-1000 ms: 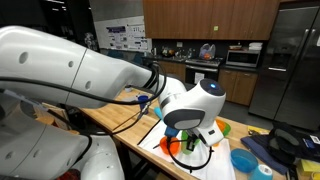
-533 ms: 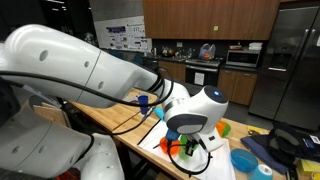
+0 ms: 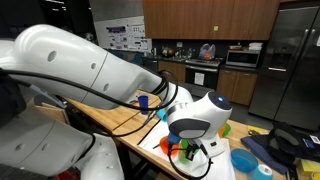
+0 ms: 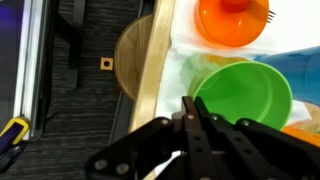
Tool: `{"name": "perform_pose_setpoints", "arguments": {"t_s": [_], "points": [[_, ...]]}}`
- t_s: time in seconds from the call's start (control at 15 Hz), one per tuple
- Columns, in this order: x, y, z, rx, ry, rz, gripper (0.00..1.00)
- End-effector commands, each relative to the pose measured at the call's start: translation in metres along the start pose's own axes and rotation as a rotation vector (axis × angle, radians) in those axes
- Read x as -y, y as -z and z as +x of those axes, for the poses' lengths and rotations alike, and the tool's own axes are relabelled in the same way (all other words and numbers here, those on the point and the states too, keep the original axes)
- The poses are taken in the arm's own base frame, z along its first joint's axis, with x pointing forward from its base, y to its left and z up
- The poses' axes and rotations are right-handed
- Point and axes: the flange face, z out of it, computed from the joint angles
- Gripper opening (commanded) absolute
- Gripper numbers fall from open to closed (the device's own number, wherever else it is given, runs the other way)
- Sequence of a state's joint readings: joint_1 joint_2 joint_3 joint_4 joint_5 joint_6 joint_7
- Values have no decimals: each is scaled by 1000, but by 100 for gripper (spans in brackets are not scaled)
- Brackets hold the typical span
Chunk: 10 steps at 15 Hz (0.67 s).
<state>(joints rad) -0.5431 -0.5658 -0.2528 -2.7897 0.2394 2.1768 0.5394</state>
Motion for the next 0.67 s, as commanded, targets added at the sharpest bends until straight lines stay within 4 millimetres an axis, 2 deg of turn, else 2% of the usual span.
{"name": "perform_pose_setpoints", "arguments": {"t_s": [0.0,0.27,0.33,0.4,0.47,0.53,0.6], "points": [[-5,-3,5,15,-16,-4,1],[-6,-8,7,21,-28,-13,1],[-6,-9,8,23,-28,-16,6],[-5,-9,9,23,-28,-27,29],[-4,-10,7,26,-23,-28,31],[-3,-10,6,22,-19,-22,32],[-3,-10,6,23,-19,-23,11]]}}
